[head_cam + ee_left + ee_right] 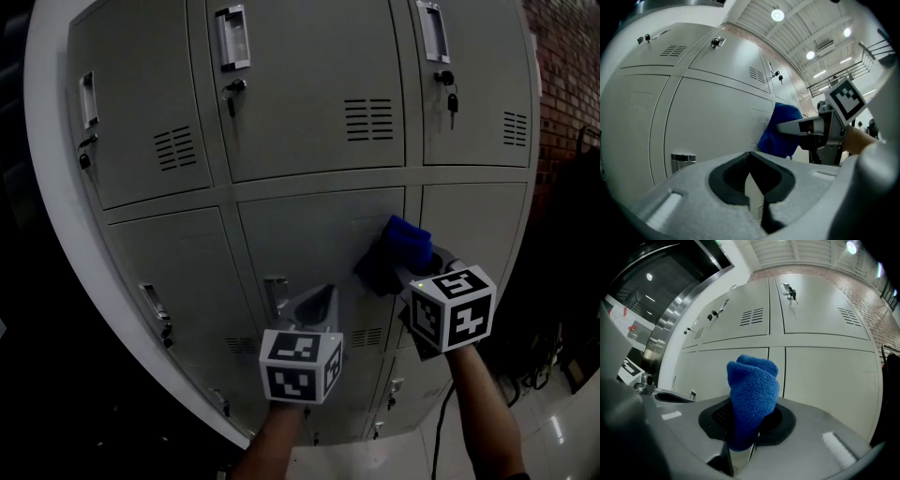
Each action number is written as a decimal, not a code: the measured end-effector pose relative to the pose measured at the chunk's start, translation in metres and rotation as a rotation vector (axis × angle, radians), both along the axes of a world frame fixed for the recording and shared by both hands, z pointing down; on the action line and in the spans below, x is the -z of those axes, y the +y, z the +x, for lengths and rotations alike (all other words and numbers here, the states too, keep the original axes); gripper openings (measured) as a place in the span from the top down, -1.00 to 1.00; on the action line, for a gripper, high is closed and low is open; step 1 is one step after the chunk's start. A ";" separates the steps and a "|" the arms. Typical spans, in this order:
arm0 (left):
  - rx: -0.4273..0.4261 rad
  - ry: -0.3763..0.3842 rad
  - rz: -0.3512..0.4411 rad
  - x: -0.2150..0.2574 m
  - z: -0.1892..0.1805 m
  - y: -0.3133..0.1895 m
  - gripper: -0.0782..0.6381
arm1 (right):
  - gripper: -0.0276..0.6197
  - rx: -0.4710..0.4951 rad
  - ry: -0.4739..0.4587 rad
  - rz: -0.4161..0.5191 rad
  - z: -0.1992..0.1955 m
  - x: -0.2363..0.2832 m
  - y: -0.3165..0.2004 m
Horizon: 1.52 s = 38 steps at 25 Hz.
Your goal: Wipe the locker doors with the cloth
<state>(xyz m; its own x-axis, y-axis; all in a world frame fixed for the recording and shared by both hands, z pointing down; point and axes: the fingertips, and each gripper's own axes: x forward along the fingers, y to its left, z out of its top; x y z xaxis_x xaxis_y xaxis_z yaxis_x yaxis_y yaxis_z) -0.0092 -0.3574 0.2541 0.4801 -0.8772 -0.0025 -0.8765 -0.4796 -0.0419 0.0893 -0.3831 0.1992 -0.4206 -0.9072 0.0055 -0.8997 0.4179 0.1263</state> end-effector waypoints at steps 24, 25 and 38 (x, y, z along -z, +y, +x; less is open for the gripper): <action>0.224 -0.005 0.071 0.032 -0.139 0.019 0.78 | 0.66 0.417 0.005 0.064 -0.228 0.062 0.022; 0.226 -0.007 0.069 0.031 -0.141 0.019 0.78 | 0.66 0.420 0.000 0.058 -0.231 0.061 0.020; 0.176 -0.001 0.060 0.027 -0.109 0.010 0.78 | 0.66 0.354 -0.008 0.074 -0.183 0.064 0.015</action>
<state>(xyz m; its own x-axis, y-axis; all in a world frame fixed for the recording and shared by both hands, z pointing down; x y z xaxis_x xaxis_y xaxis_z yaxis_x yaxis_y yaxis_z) -0.1185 -0.3478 0.2271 0.3194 -0.9459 -0.0569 -0.9465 -0.3156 -0.0667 -0.0933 -0.3685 0.1356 -0.7087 -0.7029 -0.0596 -0.7017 0.6938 0.1618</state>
